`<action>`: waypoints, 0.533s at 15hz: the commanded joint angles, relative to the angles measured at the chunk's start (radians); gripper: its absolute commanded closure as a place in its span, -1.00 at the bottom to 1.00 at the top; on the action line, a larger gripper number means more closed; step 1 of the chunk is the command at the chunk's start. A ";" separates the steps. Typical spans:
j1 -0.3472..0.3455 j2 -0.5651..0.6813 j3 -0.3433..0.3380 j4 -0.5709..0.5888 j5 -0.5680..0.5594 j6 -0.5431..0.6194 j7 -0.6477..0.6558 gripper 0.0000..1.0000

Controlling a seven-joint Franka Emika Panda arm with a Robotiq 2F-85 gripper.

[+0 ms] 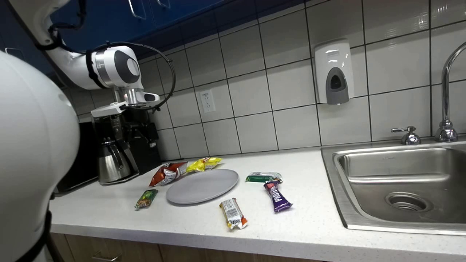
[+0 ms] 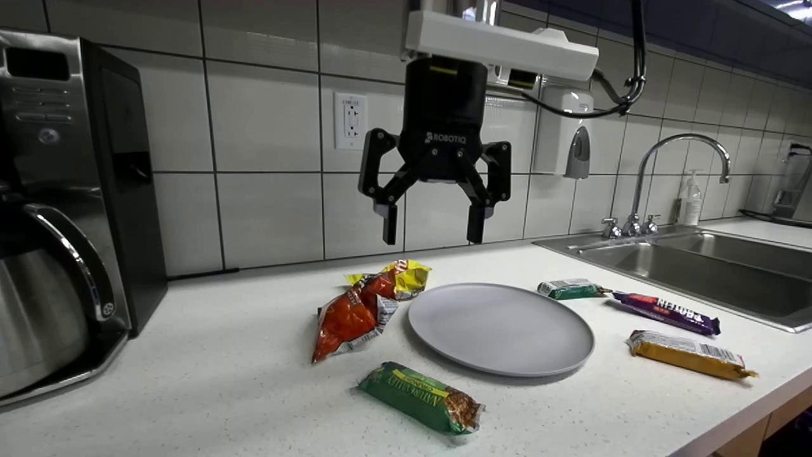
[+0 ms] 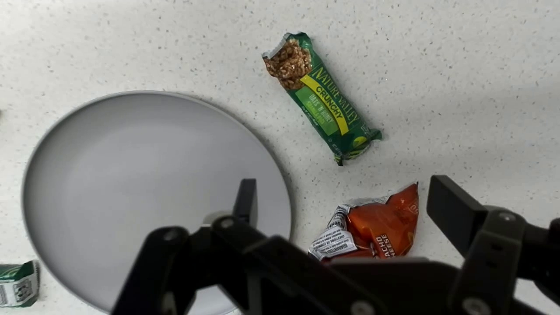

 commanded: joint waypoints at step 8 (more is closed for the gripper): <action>-0.010 0.025 0.033 0.004 0.010 0.001 -0.122 -1.00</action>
